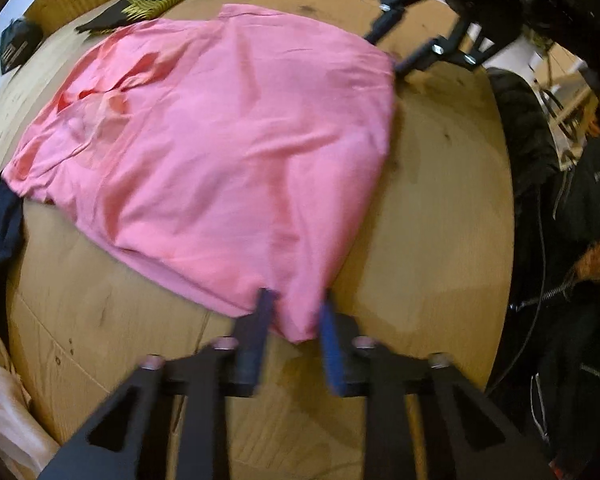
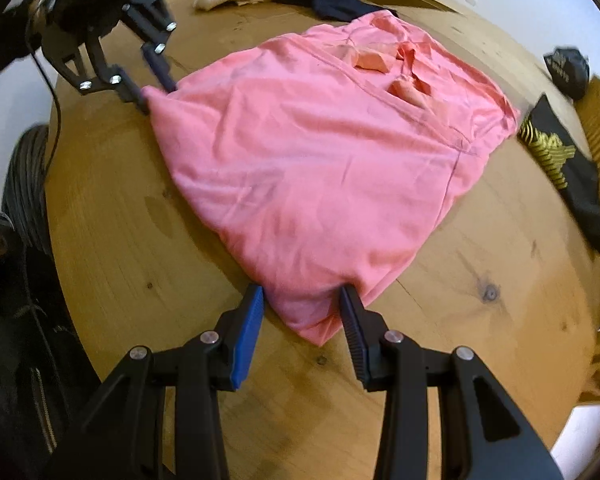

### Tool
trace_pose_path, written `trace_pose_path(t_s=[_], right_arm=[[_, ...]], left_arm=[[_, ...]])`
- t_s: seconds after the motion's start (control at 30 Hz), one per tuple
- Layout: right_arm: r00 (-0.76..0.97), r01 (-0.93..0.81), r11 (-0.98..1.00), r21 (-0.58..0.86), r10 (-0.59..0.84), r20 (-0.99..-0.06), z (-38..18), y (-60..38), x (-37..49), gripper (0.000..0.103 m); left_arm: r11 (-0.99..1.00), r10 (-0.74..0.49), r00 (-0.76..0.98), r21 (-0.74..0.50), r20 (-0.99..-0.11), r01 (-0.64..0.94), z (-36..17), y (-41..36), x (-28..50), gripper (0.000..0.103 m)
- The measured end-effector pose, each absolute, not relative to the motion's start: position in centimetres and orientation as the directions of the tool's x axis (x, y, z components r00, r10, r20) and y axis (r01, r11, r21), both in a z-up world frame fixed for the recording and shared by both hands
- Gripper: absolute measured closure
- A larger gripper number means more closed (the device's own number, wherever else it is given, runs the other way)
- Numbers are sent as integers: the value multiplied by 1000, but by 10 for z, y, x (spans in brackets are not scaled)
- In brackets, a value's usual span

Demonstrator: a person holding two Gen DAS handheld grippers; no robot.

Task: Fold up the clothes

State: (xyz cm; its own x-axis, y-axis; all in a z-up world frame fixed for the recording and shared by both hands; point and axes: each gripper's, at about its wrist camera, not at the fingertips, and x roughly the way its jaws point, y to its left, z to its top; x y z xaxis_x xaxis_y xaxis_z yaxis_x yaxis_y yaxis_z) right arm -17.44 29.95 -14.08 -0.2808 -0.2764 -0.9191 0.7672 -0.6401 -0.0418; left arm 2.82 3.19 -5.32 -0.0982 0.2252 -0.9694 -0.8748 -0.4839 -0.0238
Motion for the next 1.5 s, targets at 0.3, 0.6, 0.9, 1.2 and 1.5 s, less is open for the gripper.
trace_pose_path(t_s=[0.3,0.6,0.9,1.2,1.5], right_arm=[[-315,760,-642,-102,-227,-921,-142,290,-175,91],[-313,734,-675,-79,-233,-921,-126,296,-171,93],[-339,713,-701,-21,-318,-886,-73,294,-171,94],[-470,659,-750,-54,-354,-809,-14,291,-223,96],[-480,568,-820,-66,-265,-836,-20,283,-331,96]], left_arm=[[-473,238,-125,-2,-963,-881,-55,24,40,95],[-473,323,-86,-82,-942,-877,-49,12,107,97],[-505,482,-101,-181,-871,-844,-3,17,142,97],[-581,524,-265,-112,-809,-806,57,2,65,98],[-646,493,-324,-91,-808,-758,54,-15,-62,98]])
